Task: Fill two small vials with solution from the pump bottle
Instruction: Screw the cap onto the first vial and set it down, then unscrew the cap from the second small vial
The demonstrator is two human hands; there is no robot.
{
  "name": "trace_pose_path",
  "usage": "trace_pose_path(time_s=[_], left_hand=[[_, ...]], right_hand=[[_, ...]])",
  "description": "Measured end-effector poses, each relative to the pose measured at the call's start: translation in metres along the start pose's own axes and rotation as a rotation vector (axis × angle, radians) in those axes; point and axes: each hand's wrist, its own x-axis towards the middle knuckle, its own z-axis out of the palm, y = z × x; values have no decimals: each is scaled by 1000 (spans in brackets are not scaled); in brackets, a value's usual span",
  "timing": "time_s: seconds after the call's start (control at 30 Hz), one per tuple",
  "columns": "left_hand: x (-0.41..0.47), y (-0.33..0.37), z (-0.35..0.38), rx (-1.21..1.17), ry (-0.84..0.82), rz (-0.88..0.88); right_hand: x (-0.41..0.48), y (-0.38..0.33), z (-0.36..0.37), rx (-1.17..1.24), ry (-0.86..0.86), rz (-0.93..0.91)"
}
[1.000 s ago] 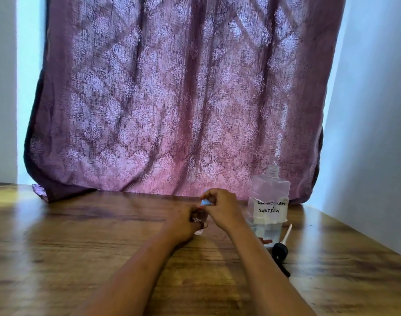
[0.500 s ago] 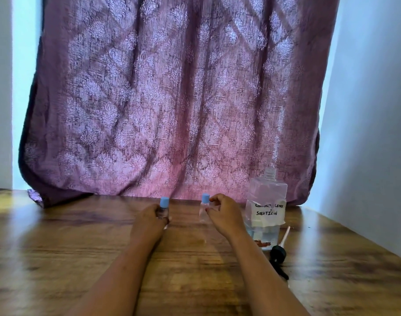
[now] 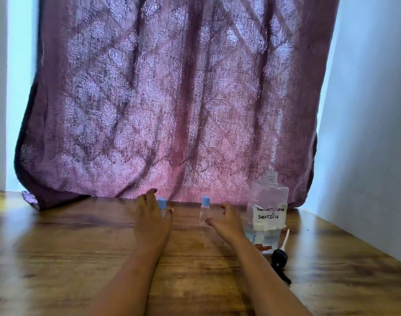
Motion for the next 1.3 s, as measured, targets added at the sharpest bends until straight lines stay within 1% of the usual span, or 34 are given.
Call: trace_pose_path(time_s=[0.03, 0.07, 0.1, 0.17, 0.23, 0.3, 0.43, 0.63, 0.8, 1.0, 1.13, 1.23, 1.3], left_hand=[[-1, 6, 0, 35, 43, 115], [-1, 11, 1, 77, 48, 213], [-3, 16, 3, 105, 16, 282], [-8, 23, 8, 108, -78, 368], [-11, 23, 16, 84, -165, 418], [-12, 20, 23, 52, -239, 392], [-12, 13, 28, 39, -248, 329], [-12, 10, 29, 17, -302, 291], [-11, 7, 30, 30, -352, 276], [-9, 1, 33, 6, -345, 260], [-10, 0, 35, -1, -394, 220], [-10, 3, 35, -13, -421, 227], [-11, 5, 35, -13, -439, 264]], right_hand=[[1, 0, 0, 1, 5, 20], [2, -1, 1, 0, 15, 36], [3, -2, 0, 4, 22, 48], [7, -3, 1, 12, 11, 54], [9, -5, 5, -19, -26, 39], [12, -5, 8, -23, -76, 19], [18, -2, 13, 54, -111, 66], [22, 4, 18, 18, -107, 85], [36, -3, 24, -21, -149, 37], [44, -1, 41, 114, -185, 104], [36, -4, 39, 203, -227, 132], [26, -11, 28, 265, -293, 104], [17, -11, 19, 289, -294, 49]])
